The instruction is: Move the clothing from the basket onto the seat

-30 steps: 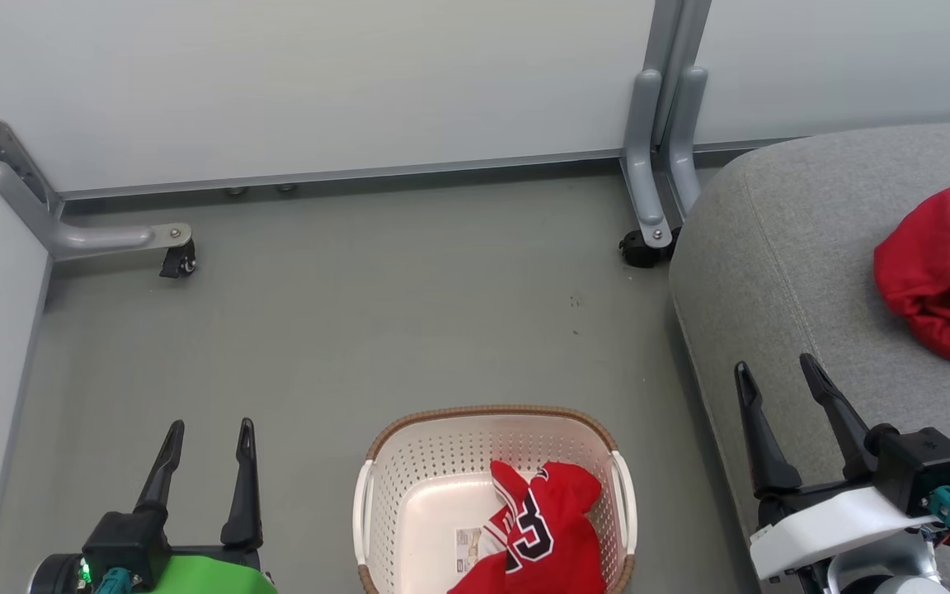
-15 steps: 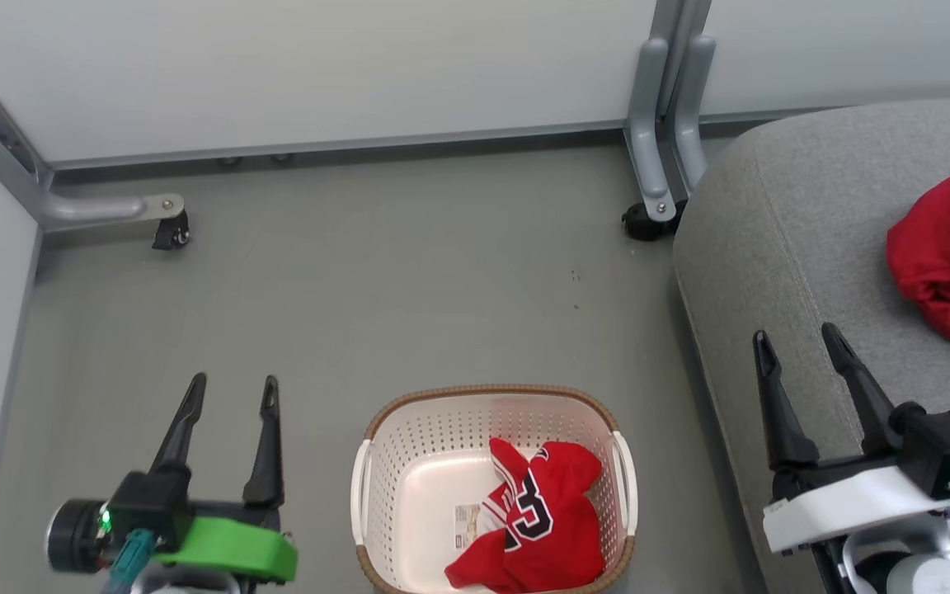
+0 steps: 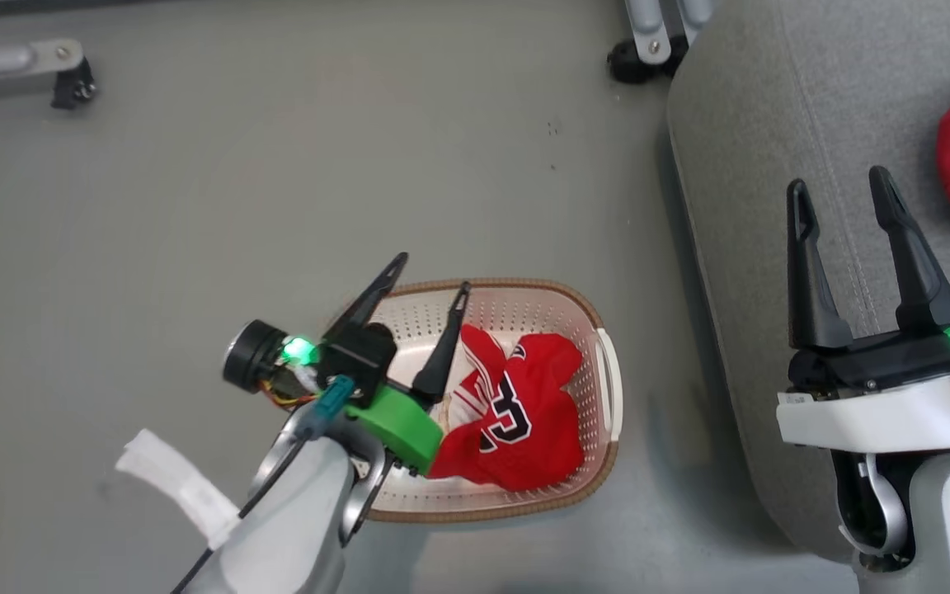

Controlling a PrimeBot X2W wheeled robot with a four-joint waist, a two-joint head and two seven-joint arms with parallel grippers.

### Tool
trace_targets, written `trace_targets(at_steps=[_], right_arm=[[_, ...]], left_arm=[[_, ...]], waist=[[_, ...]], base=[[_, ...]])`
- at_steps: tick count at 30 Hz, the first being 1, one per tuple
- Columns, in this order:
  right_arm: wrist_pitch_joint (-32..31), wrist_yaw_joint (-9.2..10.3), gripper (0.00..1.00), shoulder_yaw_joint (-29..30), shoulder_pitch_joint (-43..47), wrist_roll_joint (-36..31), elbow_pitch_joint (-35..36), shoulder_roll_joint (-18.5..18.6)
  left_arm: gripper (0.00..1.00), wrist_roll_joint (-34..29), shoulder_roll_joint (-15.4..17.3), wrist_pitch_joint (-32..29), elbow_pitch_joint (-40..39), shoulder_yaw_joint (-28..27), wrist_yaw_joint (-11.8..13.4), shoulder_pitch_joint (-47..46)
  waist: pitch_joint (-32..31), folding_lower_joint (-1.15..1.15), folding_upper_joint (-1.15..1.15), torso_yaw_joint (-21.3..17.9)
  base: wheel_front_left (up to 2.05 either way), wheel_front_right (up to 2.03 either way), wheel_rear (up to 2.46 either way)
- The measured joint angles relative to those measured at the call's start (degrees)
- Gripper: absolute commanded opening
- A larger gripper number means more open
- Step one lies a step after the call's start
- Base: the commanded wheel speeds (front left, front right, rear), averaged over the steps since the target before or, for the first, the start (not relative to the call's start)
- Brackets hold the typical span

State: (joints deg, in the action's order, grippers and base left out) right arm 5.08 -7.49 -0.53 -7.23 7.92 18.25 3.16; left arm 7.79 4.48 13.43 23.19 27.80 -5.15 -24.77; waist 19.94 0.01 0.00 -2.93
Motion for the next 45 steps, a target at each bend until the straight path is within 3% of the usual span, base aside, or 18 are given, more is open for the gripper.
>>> trace_targets(at_steps=[7,16,22,31,45], right_arm=[[2.8,0.0,1.0,-0.4,-4.0,1.0,0.2,-0.1],[6.7,0.0,1.0,-1.5,-7.2,3.7,-0.4,-0.2],[8.4,0.0,1.0,-2.9,-8.5,5.1,-1.5,-0.2],[9.5,0.0,1.0,-4.6,-9.5,6.1,-2.5,-0.2],[9.8,0.0,1.0,-7.1,-10.4,8.3,-3.8,-0.2]], left_arm=[[1.0,0.4,-1.5,-1.7,12.2,9.9,-1.9,-8.2],[1.0,8.5,-1.8,-5.9,22.3,19.4,-2.2,-15.4],[1.0,10.7,-1.8,-7.3,31.1,19.1,-2.1,-20.1],[1.0,14.2,-1.5,-8.9,41.7,15.1,0.2,-26.4],[1.0,17.7,-1.3,-13.1,47.6,16.1,-2.2,-30.2]], waist=[[9.3,0.0,0.0,-2.4],[20.8,0.01,0.0,-6.3],[27.5,0.01,0.0,-9.3],[33.4,0.0,0.0,-13.6],[37.6,0.0,0.0,-18.7]], base=[[0.0,0.0,0.0],[0.0,0.0,0.0],[0.0,0.0,0.0],[0.0,0.0,0.0],[0.0,0.0,0.0]])
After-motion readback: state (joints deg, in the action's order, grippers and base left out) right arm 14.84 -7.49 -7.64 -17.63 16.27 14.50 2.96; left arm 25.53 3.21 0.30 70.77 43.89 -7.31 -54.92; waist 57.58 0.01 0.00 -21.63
